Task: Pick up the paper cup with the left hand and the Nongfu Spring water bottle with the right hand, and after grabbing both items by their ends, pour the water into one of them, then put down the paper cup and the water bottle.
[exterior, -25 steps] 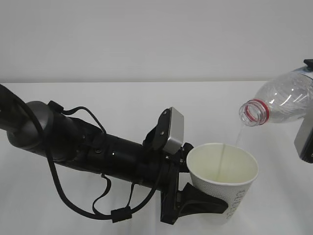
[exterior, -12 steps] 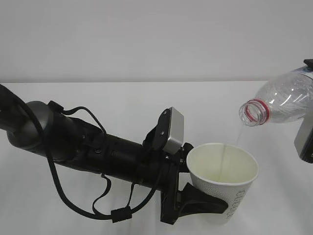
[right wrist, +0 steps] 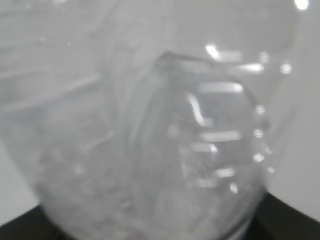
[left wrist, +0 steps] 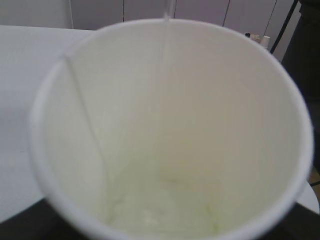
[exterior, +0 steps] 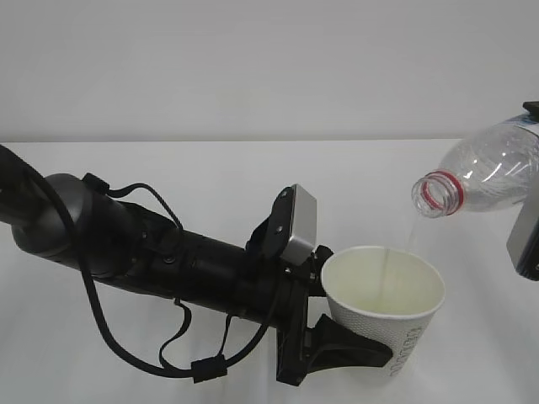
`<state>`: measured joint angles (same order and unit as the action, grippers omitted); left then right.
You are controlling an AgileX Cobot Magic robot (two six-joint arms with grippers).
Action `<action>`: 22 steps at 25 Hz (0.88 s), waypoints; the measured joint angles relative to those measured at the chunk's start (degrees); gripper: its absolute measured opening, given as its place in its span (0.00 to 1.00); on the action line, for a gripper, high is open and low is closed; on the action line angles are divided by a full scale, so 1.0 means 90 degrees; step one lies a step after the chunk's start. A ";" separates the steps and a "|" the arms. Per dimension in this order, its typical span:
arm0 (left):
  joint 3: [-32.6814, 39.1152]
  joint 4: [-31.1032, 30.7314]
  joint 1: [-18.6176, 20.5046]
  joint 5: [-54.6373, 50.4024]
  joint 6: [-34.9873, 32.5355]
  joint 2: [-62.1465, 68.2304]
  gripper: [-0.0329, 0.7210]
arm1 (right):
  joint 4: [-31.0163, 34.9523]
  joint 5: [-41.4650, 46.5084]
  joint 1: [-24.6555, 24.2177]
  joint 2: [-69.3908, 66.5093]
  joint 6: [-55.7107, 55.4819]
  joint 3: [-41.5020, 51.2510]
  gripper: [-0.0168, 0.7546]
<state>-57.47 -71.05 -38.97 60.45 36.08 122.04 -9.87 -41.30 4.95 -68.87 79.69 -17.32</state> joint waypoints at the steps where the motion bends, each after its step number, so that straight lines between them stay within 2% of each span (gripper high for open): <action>1: 0.0000 0.0000 0.0000 0.0000 0.0000 0.0000 0.74 | 0.0000 -0.0003 0.0000 0.0000 0.0000 0.0000 0.60; 22: 0.0000 0.0000 0.0000 -0.0009 0.0000 0.0000 0.74 | 0.0000 -0.0014 0.0000 0.0000 0.0079 -0.0062 0.60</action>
<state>-57.47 -71.05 -38.97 60.37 36.08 122.04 -9.87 -41.43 4.95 -68.87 80.40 -17.87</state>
